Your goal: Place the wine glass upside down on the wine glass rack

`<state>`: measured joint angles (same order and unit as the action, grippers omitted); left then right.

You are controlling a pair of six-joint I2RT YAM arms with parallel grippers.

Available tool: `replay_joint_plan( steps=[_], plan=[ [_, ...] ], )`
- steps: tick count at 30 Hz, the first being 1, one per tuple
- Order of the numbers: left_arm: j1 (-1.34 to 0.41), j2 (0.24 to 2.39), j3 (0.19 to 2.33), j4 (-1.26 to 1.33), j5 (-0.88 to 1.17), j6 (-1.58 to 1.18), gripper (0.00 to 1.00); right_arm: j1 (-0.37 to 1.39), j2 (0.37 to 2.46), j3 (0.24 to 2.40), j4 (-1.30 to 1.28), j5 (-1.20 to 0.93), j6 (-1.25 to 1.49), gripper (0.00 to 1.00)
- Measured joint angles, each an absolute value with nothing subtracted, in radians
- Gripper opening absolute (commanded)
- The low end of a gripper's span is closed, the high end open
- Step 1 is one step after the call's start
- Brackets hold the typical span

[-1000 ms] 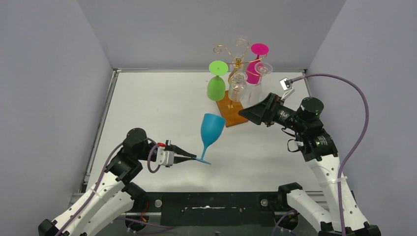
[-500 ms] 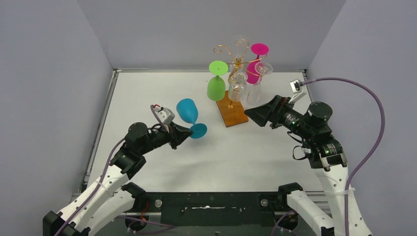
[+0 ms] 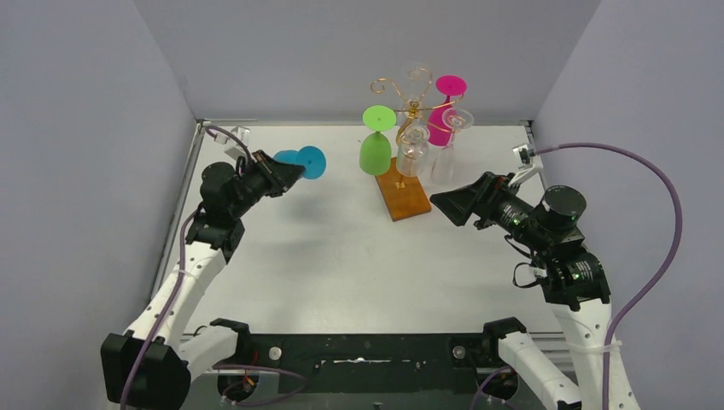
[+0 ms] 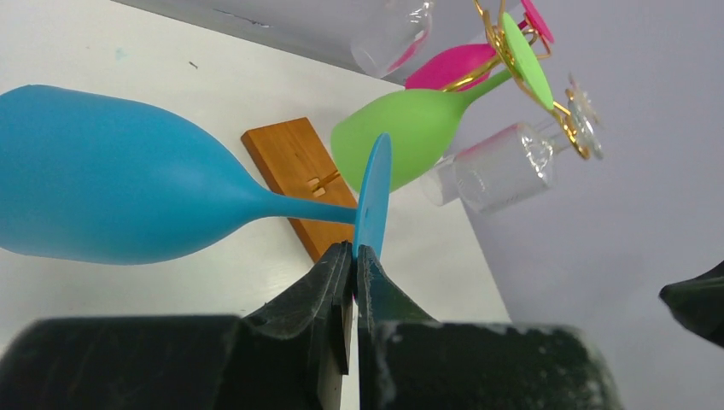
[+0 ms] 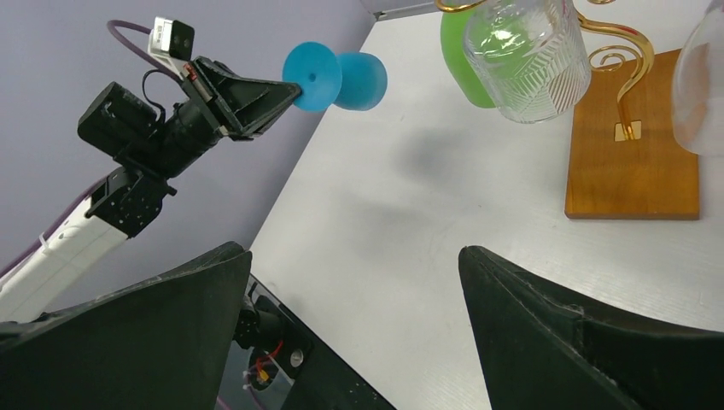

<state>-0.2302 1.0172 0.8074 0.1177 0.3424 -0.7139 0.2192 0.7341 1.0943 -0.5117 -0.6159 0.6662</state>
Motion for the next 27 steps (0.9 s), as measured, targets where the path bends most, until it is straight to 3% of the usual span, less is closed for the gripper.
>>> replay_joint_plan(
  steps=[18, 27],
  plan=[
    [-0.193, 1.524, 1.363, 0.196, 0.437, -0.996, 0.00, 0.209, 0.751, 1.193, -0.520, -0.561, 0.662, 0.98],
    [-0.212, 1.646, 1.490, 0.197, 0.447, -1.052, 0.00, 0.209, 0.778, 1.244, -0.521, -0.545, 0.649, 0.98]
  ],
)
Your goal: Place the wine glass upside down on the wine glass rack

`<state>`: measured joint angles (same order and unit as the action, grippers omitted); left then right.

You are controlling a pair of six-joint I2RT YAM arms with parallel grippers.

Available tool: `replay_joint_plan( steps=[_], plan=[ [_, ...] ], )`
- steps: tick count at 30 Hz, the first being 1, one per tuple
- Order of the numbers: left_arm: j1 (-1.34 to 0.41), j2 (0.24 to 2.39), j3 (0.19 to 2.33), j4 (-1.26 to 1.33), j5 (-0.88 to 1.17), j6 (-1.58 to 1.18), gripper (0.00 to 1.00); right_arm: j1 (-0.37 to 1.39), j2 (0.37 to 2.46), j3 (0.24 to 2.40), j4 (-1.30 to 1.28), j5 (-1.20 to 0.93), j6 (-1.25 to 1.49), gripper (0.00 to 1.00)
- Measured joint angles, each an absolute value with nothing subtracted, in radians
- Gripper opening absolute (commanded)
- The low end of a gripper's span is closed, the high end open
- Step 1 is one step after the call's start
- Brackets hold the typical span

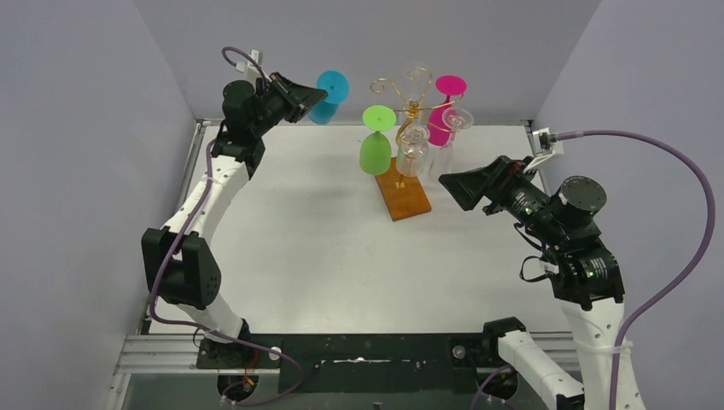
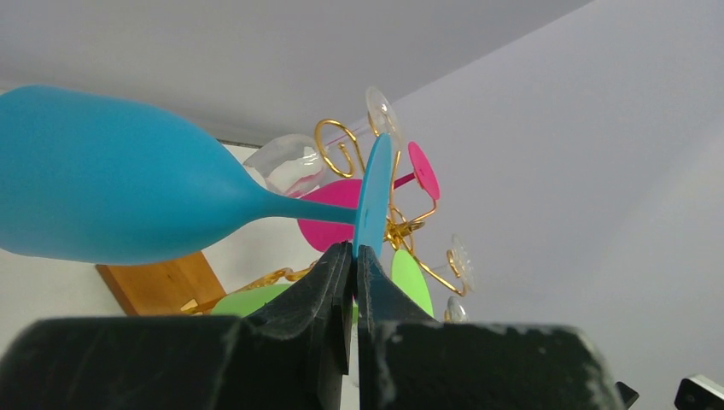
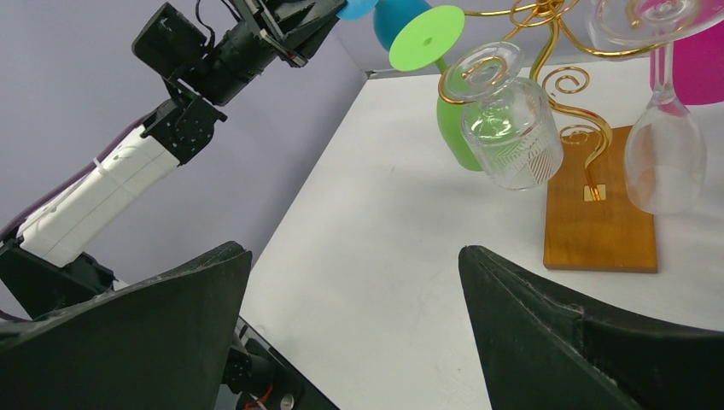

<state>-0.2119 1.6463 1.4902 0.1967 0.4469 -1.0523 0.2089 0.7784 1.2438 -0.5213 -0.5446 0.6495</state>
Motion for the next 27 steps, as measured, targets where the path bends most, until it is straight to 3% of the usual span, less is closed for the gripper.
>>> replay_joint_plan(
  steps=[27],
  plan=[
    [-0.335, 1.832, 1.697, 0.204, 0.492, -1.127, 0.00, 0.208, 0.840, 1.375, -0.565, -0.467, 0.647, 0.98]
  ],
)
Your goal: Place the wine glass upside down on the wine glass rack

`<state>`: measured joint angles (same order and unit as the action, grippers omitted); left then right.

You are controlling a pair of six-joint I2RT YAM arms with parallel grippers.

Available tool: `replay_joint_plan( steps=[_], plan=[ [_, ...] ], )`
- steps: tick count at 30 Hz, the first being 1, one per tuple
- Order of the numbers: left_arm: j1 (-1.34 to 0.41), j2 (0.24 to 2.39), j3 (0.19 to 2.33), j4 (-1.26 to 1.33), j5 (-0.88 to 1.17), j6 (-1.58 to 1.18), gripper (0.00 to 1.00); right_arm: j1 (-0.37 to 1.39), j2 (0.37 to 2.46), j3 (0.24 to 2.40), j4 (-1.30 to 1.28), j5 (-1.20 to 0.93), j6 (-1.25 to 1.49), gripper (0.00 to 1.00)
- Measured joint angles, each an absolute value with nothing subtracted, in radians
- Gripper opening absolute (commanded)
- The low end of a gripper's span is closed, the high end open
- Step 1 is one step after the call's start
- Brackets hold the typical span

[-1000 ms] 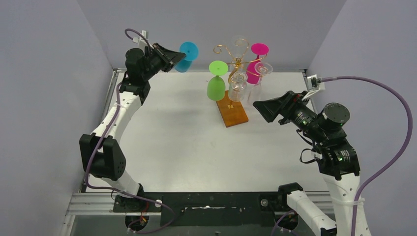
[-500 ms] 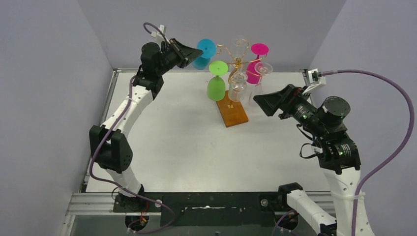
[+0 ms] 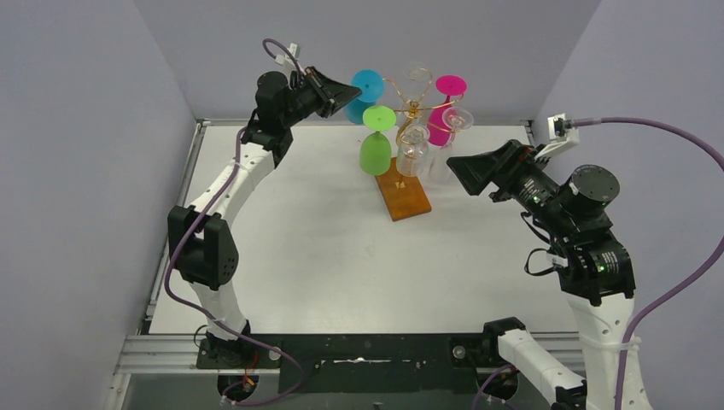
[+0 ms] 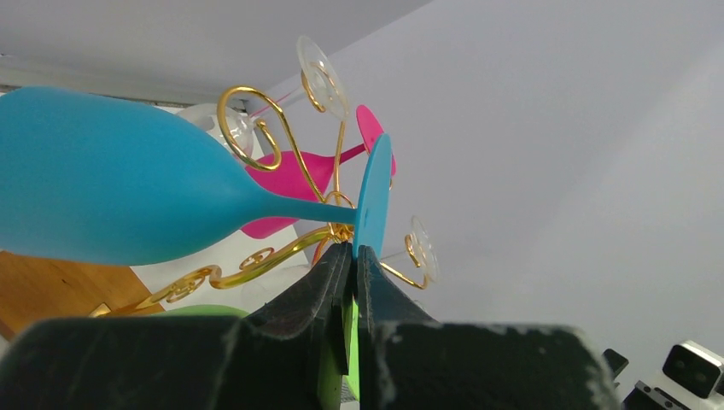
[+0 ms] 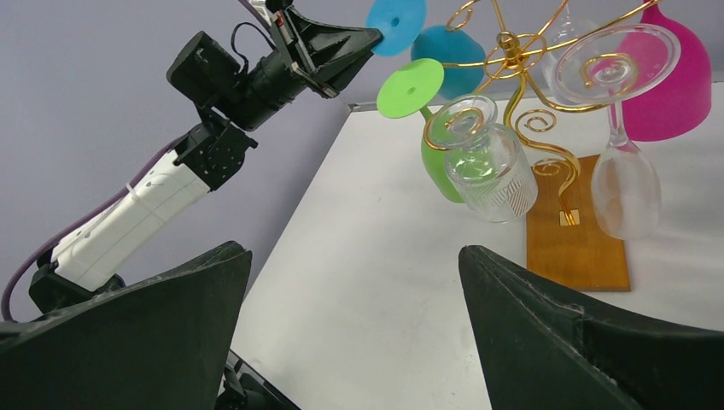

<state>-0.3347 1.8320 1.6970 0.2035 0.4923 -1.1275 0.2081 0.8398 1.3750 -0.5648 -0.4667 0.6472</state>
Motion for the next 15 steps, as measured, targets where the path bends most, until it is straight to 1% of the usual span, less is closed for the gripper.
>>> replay_joint_plan(
  steps=[8, 15],
  plan=[
    [-0.364, 1.846, 1.703, 0.239, 0.532, -1.166, 0.00, 0.208, 0.881, 1.410, -0.587, -0.434, 0.637, 0.98],
    [-0.377, 1.928, 1.755, 0.275, 0.563, -1.198, 0.00, 0.208, 0.902, 1.423, -0.593, -0.413, 0.619, 0.98]
  ],
)
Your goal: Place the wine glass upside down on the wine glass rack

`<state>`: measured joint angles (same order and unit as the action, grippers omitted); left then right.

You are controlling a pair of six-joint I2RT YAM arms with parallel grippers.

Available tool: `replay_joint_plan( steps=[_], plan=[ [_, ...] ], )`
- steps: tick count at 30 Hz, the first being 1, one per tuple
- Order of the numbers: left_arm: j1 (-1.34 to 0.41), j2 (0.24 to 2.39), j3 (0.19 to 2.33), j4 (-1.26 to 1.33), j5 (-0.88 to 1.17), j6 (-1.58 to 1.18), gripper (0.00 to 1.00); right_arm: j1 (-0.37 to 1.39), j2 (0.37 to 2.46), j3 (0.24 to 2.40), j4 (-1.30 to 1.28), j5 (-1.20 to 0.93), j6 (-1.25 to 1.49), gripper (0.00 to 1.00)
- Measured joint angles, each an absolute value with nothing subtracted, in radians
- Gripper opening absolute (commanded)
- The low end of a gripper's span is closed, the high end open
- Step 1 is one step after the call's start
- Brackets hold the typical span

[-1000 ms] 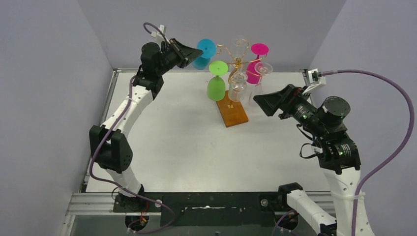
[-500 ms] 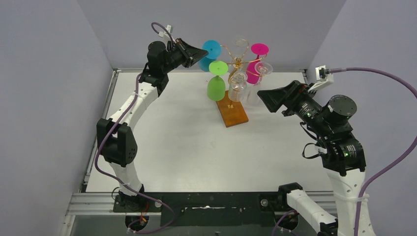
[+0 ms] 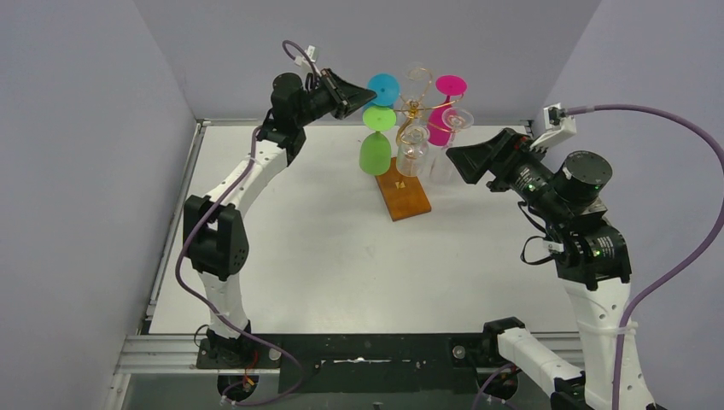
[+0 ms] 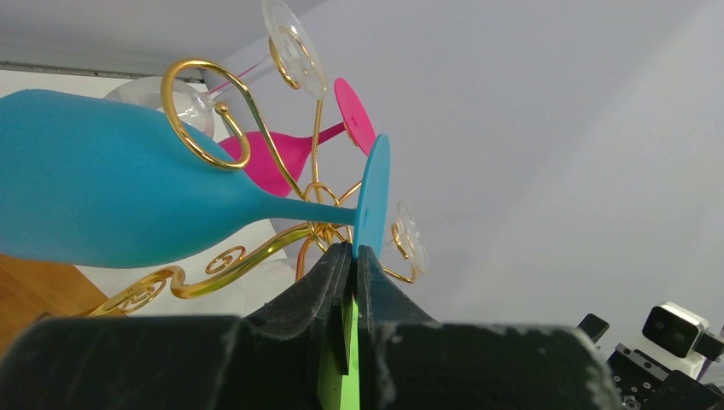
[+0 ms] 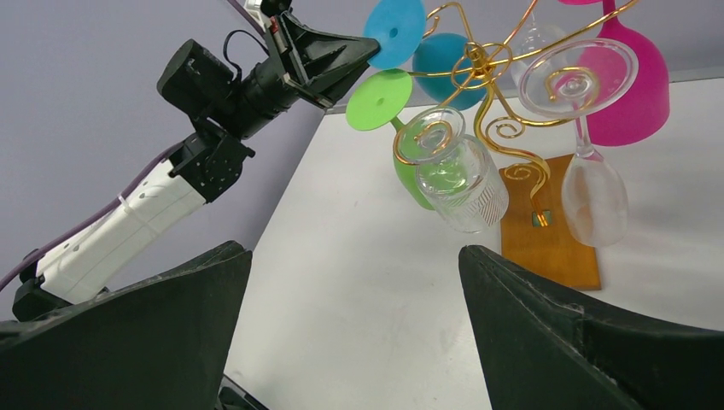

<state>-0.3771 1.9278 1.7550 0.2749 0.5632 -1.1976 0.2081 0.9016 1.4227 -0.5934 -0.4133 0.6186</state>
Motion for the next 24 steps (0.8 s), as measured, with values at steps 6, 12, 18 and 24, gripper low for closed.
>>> replay_joint_plan(
  steps=[6, 12, 18, 24],
  plan=[
    [-0.378, 1.947, 1.765, 0.305, 0.564, -1.198, 0.00, 0.208, 0.904, 1.431, -0.593, -0.403, 0.609, 0.98],
    [-0.378, 1.973, 1.788, 0.339, 0.576, -1.196, 0.00, 0.204, 0.908, 1.431, -0.592, -0.397, 0.601, 0.98],
    [-0.379, 2.028, 1.842, 0.362, 0.584, -1.198, 0.00, 0.203, 0.911, 1.431, -0.592, -0.392, 0.593, 0.98],
    [-0.382, 2.070, 1.878, 0.405, 0.586, -1.204, 0.00, 0.203, 0.911, 1.432, -0.590, -0.389, 0.590, 0.98]
  ],
)
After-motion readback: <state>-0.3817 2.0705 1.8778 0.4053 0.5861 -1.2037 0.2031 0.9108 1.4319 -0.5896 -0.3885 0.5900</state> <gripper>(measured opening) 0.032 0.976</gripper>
